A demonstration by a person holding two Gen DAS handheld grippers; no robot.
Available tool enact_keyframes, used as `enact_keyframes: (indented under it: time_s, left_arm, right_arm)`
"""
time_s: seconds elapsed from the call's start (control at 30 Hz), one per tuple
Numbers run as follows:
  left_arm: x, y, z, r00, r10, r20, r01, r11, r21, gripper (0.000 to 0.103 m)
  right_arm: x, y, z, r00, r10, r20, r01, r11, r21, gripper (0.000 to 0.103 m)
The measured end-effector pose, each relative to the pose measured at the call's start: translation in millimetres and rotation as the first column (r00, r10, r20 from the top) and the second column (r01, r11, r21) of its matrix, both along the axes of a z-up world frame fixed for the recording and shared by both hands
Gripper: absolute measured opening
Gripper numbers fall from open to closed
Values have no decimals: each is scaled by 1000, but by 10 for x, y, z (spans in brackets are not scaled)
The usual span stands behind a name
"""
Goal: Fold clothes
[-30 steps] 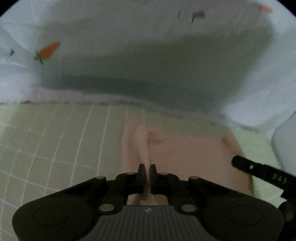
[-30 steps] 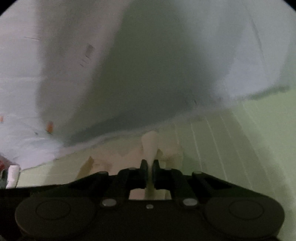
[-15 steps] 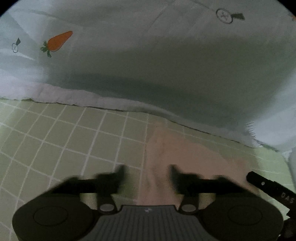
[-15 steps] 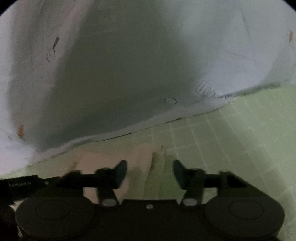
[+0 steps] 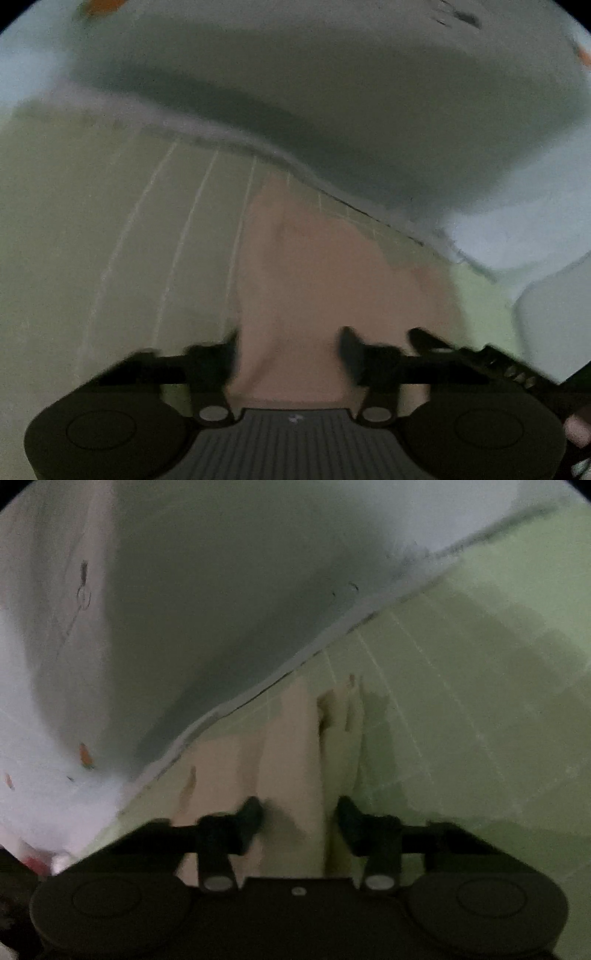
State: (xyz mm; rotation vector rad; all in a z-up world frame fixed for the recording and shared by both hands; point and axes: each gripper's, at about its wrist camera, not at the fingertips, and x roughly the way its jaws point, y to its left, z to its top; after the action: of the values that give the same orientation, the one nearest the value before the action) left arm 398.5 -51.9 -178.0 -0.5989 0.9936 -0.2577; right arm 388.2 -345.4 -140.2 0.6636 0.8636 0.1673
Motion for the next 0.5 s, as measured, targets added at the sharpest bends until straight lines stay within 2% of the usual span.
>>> enact_keyframes:
  time_s: [0.03,0.1,0.27,0.5]
  left_arm:
    - [-74,25,29,1000,7,-7,-7,1000,-9,26]
    - [-234,70,106,1000,14,-14,-14,1000,-13,21]
    - [-762,246,353,1000,0,0,0,1000,4,19]
    - [-1403,569,676,997,-60,53,61,998,-33,19]
  right_arm:
    - [-20,1,12,1000,-2,-7,2,1000,17,33]
    - [-116,75,129,1000,20,-5,-20,1000,-15,30]
    - [-626,271,390,997,61,37,-60,997,-40,27]
    - [-1472,454,713,999,-1,53,3,999,-38,26]
